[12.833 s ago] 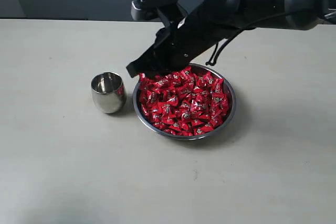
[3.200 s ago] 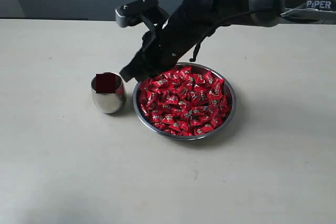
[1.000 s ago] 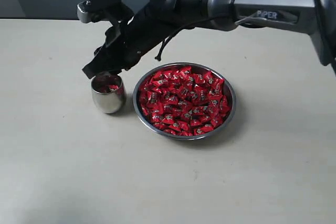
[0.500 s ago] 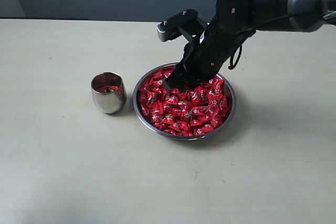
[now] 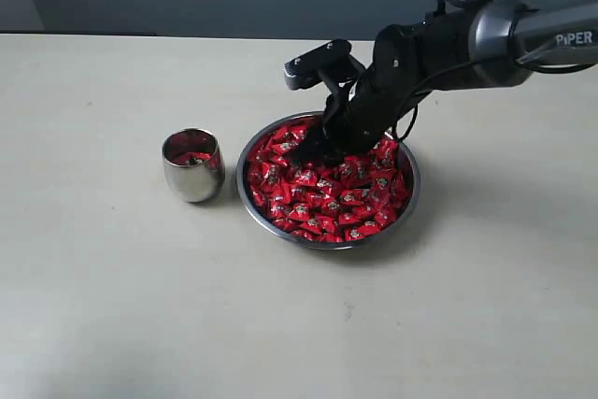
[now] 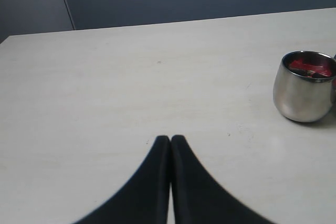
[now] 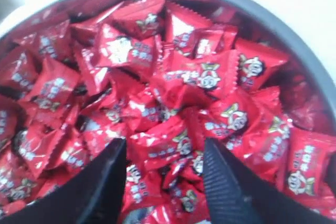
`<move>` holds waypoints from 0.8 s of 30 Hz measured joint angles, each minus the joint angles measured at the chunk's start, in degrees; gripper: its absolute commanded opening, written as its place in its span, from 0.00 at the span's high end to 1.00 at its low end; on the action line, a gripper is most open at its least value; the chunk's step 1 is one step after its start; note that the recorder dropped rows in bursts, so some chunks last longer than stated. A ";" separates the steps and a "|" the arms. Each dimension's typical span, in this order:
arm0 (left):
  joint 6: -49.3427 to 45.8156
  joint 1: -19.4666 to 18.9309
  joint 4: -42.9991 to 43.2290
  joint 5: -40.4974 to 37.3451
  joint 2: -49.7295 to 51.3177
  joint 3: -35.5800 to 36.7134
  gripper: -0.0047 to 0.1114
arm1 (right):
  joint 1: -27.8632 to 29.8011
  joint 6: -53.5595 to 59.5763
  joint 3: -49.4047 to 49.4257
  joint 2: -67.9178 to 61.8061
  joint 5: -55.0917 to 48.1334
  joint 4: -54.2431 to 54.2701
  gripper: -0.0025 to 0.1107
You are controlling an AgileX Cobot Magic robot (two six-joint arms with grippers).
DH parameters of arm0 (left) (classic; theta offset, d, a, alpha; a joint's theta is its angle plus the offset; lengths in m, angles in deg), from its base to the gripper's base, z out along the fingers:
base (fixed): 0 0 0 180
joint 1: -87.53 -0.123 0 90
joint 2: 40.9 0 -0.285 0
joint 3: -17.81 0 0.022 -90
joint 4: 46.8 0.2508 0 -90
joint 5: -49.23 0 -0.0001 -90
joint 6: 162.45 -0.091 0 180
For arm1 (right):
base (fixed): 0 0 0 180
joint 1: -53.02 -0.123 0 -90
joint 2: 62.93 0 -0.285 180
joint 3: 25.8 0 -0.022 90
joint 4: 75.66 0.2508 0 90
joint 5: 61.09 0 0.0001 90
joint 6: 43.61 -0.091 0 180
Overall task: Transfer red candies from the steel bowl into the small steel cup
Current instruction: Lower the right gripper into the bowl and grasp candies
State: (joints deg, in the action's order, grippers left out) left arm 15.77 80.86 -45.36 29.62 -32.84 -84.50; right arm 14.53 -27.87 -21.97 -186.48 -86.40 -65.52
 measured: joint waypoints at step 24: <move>0.00 0.00 0.00 0.00 0.00 0.00 0.96 | 1.63 -0.73 0.00 -4.84 4.65 3.99 0.98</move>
State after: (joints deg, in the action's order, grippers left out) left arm 15.77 80.86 -45.36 29.62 -32.84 -84.50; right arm 16.16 -28.60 -21.97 -191.32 -81.75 -61.54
